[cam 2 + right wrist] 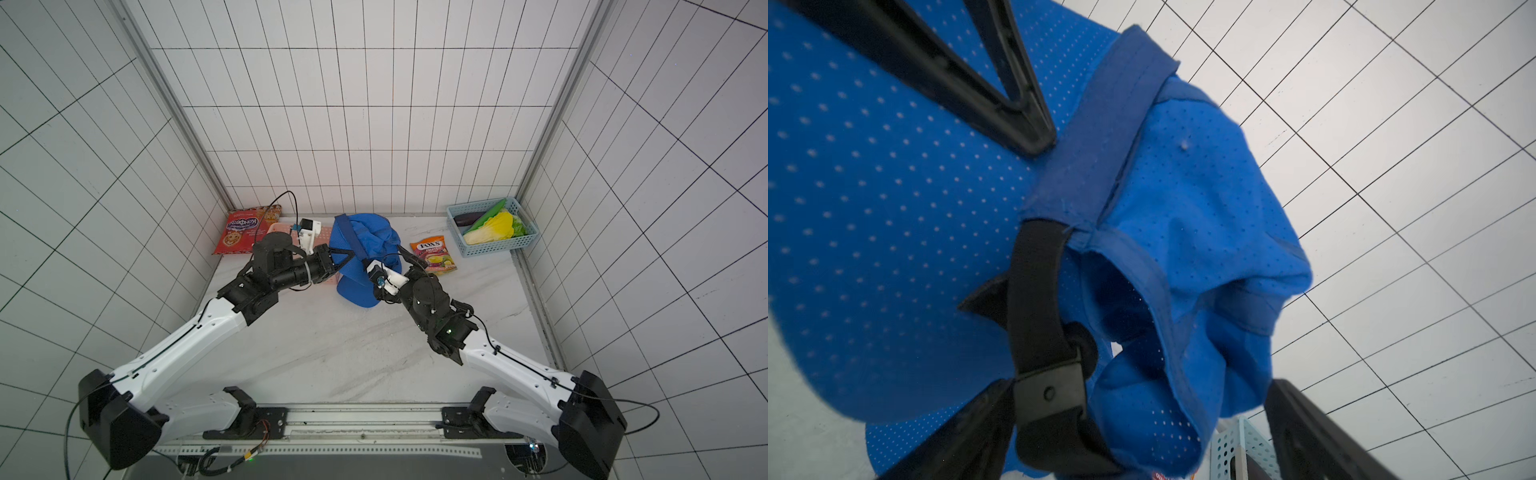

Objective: Turn the baseball cap inside out
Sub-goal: Turn over the baseball cap.

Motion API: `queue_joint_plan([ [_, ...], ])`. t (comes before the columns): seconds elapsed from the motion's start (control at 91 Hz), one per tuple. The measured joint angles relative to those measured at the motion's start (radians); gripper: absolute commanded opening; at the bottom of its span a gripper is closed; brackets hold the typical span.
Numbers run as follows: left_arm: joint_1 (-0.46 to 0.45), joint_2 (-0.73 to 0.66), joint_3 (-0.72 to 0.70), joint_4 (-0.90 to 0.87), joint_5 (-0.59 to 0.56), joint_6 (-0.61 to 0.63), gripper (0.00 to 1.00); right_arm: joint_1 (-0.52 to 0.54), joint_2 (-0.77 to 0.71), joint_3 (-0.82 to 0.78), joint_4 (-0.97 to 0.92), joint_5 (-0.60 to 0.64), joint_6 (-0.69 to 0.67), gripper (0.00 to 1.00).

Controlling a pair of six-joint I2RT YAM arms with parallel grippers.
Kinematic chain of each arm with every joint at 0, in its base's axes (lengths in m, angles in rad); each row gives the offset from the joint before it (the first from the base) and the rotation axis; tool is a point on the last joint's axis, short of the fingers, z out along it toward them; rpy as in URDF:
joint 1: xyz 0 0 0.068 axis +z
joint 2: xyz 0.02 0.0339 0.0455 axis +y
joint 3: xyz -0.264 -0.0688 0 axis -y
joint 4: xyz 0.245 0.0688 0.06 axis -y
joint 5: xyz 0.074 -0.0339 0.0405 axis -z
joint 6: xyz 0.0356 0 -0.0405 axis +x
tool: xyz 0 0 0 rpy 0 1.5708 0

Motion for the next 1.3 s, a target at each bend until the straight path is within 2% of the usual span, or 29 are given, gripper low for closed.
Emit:
queue_joint_plan([
  [0.198, 0.0, 0.0, 0.0, 0.017, 0.026, -0.029, 0.0, 0.0, 0.055, 0.018, 0.025, 0.035, -0.105, 0.98],
  [0.396, -0.005, 0.003, 0.0, -0.019, 0.03, 0.014, 0.0, 0.0, 0.08, 0.089, 0.06, 0.113, -0.124, 0.98],
  [0.671, -0.032, 0.018, 0.0, -0.127, 0.0, 0.131, 0.0, 0.0, 0.075, 0.143, 0.119, 0.135, -0.078, 0.98],
  [0.978, -0.119, 0.017, 0.043, -0.232, -0.093, 0.352, 0.0, 0.0, 0.127, 0.211, 0.063, 0.134, -0.059, 0.98],
  [1.055, -0.126, 0.014, 0.045, -0.246, -0.112, 0.394, 0.0, 0.0, 0.138, 0.225, 0.044, 0.132, -0.058, 0.9],
  [1.187, -0.134, 0.007, 0.045, -0.268, -0.147, 0.453, 0.0, 0.0, 0.145, 0.261, -0.027, 0.113, -0.051, 0.59],
  [1.297, -0.14, -0.001, 0.045, -0.282, -0.17, 0.49, 0.0, 0.0, 0.145, 0.291, -0.092, 0.089, -0.027, 0.42],
])
